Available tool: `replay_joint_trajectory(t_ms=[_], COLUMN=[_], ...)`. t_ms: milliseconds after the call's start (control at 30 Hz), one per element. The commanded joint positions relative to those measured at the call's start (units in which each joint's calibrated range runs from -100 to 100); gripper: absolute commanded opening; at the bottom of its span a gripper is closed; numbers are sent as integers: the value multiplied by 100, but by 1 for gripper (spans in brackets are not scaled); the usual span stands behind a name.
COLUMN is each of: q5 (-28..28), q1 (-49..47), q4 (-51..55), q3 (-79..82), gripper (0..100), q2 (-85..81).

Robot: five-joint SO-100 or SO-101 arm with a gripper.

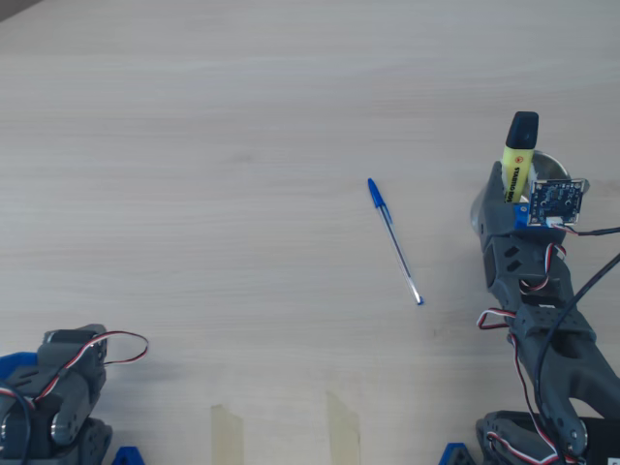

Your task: Grab the yellow pen and put it in the silver cup.

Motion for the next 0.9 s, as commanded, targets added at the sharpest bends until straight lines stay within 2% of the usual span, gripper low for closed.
replay_joint_trajectory(t_ms=[0,133,267,367,533,733,867], q5=[-9,-9,27,33,38,38,38], q1=[44,35,18,-8,-8,-34,-34], q4=[-39,-39,-39,-39,-39,-39,-39], q3=[-71,-71,-71,-71,-62,-62,-71], gripper=[2,5,18,24,27,36,36], q2=[-87,-170,-278,-328,-344,-353,-353])
